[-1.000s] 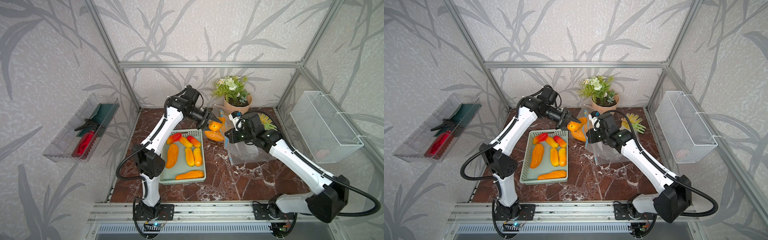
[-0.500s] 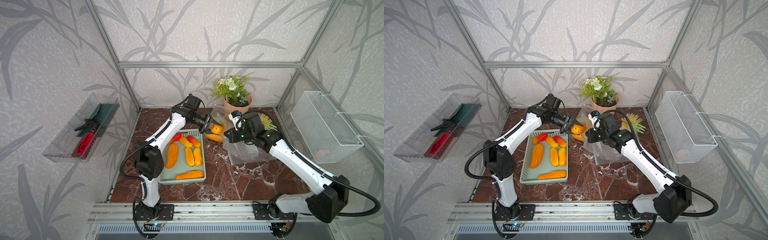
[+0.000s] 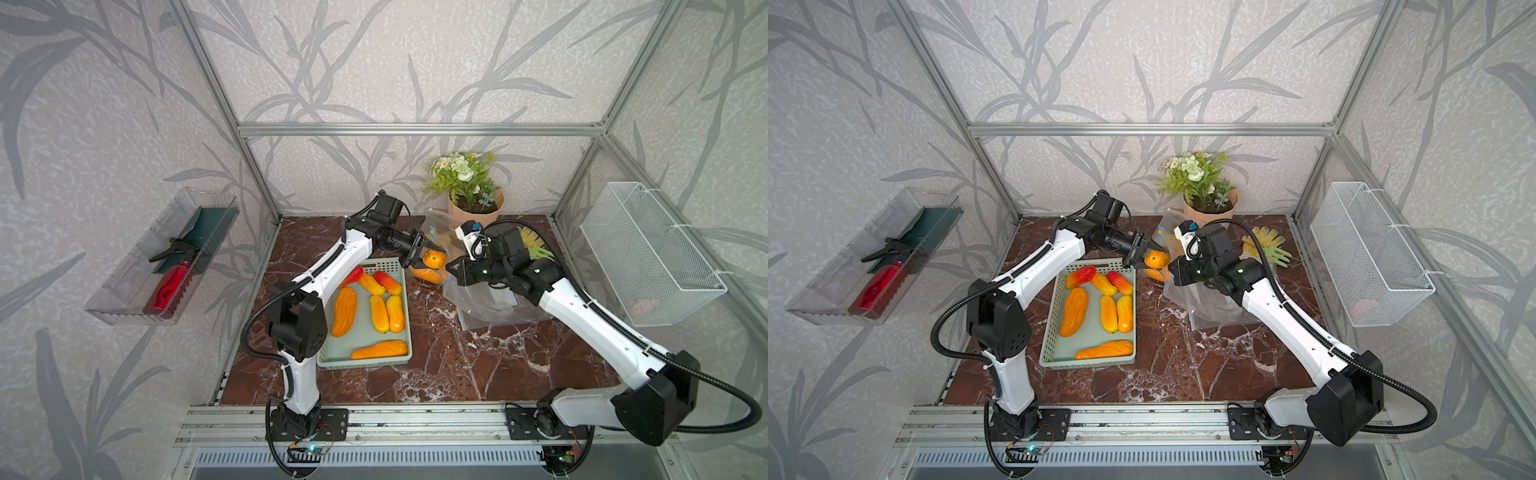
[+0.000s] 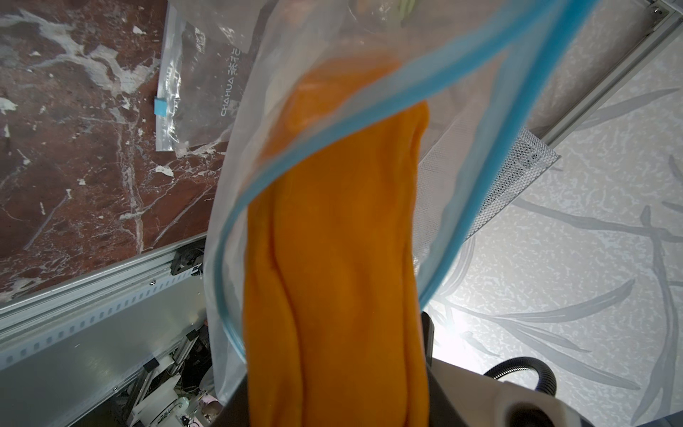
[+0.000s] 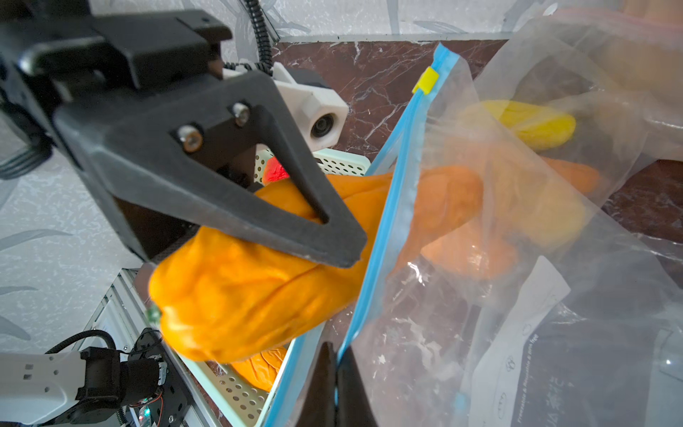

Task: Place the mango in a zip-top bag and seal the zipper
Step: Place the mango in the zipper food storage bag.

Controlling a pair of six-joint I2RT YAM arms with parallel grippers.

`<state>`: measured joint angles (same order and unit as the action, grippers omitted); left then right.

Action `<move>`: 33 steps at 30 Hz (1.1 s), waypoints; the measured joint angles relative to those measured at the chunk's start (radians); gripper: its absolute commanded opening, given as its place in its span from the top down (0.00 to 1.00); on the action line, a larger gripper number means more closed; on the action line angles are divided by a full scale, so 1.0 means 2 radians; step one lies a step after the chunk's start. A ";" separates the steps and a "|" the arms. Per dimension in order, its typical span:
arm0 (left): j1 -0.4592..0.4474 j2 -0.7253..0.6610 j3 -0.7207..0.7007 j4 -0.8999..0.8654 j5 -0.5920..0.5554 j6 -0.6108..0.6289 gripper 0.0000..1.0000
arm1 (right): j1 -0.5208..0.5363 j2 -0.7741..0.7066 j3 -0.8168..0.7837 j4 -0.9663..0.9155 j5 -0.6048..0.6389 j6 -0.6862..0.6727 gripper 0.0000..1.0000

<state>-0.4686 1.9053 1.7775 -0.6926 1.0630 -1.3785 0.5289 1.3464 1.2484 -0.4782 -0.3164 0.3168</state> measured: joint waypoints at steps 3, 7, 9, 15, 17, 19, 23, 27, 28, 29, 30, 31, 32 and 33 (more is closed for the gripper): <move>-0.002 0.001 0.000 -0.011 -0.023 0.012 0.73 | -0.001 0.000 0.003 -0.001 -0.003 0.000 1.00; -0.005 0.001 0.000 -0.014 -0.049 0.017 0.44 | -0.002 0.000 0.009 -0.002 -0.005 0.000 1.00; -0.005 0.001 0.000 -0.012 -0.057 0.017 0.39 | -0.002 0.000 0.012 -0.003 -0.007 0.000 1.00; -0.006 -0.001 0.000 0.016 -0.071 0.012 0.33 | -0.003 0.000 0.014 -0.010 -0.008 0.003 1.00; -0.007 -0.007 -0.005 0.028 -0.074 0.006 0.34 | -0.003 0.000 0.015 -0.012 -0.008 0.005 1.00; -0.007 -0.014 -0.009 0.032 -0.076 0.004 0.34 | -0.003 0.000 0.017 -0.014 -0.006 0.008 1.00; -0.006 -0.034 -0.010 0.030 -0.091 0.005 0.37 | -0.003 0.000 0.027 -0.025 0.005 0.014 1.00; 0.004 -0.072 -0.011 -0.014 -0.130 0.031 0.38 | -0.003 0.000 0.036 -0.037 0.021 0.019 1.00; 0.009 -0.084 -0.011 -0.032 -0.143 0.043 0.37 | -0.003 0.000 0.037 -0.037 0.024 0.020 1.00; 0.018 -0.098 -0.011 -0.059 -0.162 0.061 0.36 | -0.003 0.000 0.037 -0.039 0.028 0.023 1.00; 0.029 -0.112 -0.014 -0.081 -0.183 0.078 0.35 | -0.003 0.000 0.037 -0.041 0.031 0.025 1.00; 0.038 -0.124 -0.018 -0.100 -0.202 0.091 0.34 | -0.003 0.000 0.037 -0.042 0.034 0.027 1.00; 0.050 -0.138 -0.027 -0.118 -0.224 0.107 0.34 | -0.003 0.000 0.037 -0.043 0.037 0.029 1.00; 0.062 -0.154 -0.046 -0.129 -0.244 0.122 0.34 | -0.003 0.000 0.037 -0.044 0.039 0.030 1.00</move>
<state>-0.3454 1.5970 1.6852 -0.9512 0.5743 -1.1339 0.5236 1.3468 1.3216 -0.5667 -0.2390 0.3767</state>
